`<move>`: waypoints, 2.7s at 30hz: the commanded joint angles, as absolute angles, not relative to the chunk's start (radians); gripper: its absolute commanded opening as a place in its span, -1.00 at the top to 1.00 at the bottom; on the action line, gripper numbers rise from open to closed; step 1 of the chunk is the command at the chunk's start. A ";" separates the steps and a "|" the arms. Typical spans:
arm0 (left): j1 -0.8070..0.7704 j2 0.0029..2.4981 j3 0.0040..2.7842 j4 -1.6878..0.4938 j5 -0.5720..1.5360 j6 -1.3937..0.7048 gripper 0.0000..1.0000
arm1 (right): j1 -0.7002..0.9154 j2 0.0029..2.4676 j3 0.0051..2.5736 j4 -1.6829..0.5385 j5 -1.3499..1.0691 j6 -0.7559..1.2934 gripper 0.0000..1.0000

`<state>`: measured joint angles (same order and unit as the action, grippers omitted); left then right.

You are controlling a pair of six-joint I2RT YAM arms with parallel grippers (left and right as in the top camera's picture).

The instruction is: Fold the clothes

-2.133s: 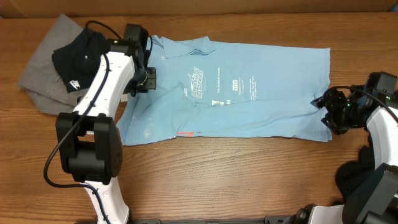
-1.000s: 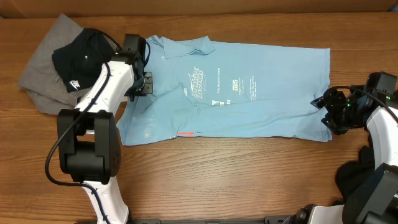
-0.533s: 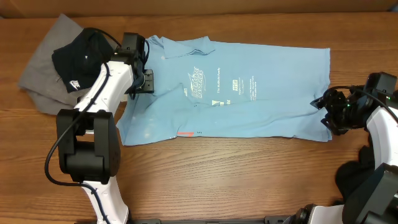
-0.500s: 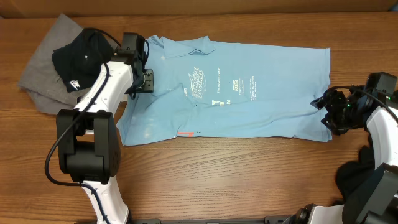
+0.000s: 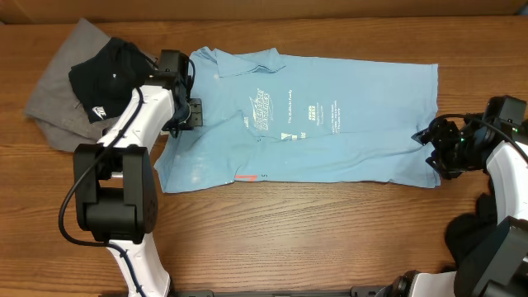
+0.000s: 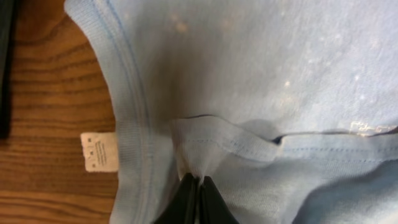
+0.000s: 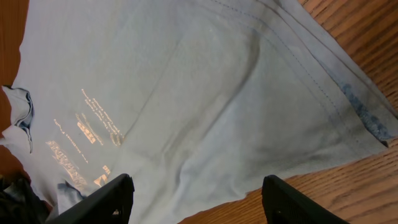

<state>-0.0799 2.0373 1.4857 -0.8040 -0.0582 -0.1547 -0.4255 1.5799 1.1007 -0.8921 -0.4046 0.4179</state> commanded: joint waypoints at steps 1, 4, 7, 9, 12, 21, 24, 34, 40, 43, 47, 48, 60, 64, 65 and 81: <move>-0.067 2.032 1.526 -0.833 -0.046 -0.153 0.92 | -0.423 1.581 1.119 -0.892 -0.413 0.411 -0.39; -0.058 2.027 1.575 -0.870 -0.081 -0.153 0.92 | -0.423 1.581 1.119 -0.892 -0.413 0.411 -0.39; -0.051 2.027 1.603 -0.892 -0.117 -0.152 0.92 | -0.423 1.581 1.119 -0.892 -0.412 0.411 -0.39; -0.051 2.027 1.603 -0.894 -0.139 -0.149 0.92 | -0.423 1.581 1.119 -0.891 -0.413 0.411 -0.39; -0.051 2.027 1.601 -0.886 -0.138 -0.149 0.88 | -0.423 1.581 1.119 -0.888 -0.412 0.411 -0.39; -0.050 2.027 1.602 -0.890 -0.138 -0.149 -0.48 | -0.423 1.581 1.119 -0.886 -0.402 0.411 -0.39; -0.050 2.027 1.618 -0.914 -0.138 -0.118 -0.54 | -0.424 1.581 1.119 -0.885 -0.402 0.411 -0.39; -0.060 2.027 1.696 -1.117 0.111 -0.108 -0.29 | -0.424 1.581 1.119 -0.875 -0.343 0.411 -0.54; -0.056 2.027 1.620 -1.297 0.108 -0.120 -0.22 | -0.424 1.581 1.119 -0.877 -0.315 0.419 -0.60; -0.041 2.027 1.517 -1.277 0.118 -0.161 -0.26 | -0.424 1.581 1.119 -0.881 -0.315 0.419 -0.61; -0.037 2.027 1.384 -1.174 0.177 -0.169 -0.27 | -0.424 1.581 1.119 -0.881 -0.315 0.419 -0.61; -0.037 2.027 1.357 -1.155 0.177 -0.183 -0.27 | -0.424 1.581 1.119 -0.880 -0.315 0.419 -0.62; -0.014 2.027 1.257 -1.081 0.073 -0.245 0.92 | -0.448 1.581 1.119 -0.870 -0.251 0.457 -0.73; 0.050 2.027 1.259 -1.093 0.033 -0.245 0.92 | -0.471 1.585 1.113 -0.878 -0.244 0.456 -0.71; 0.071 2.027 1.259 -1.095 0.031 -0.244 0.91 | -0.472 1.588 1.109 -0.885 -0.244 0.456 -0.68; 0.235 2.027 1.259 -1.079 0.081 -0.197 0.91 | -0.457 1.729 0.968 -0.878 -0.248 0.440 -0.18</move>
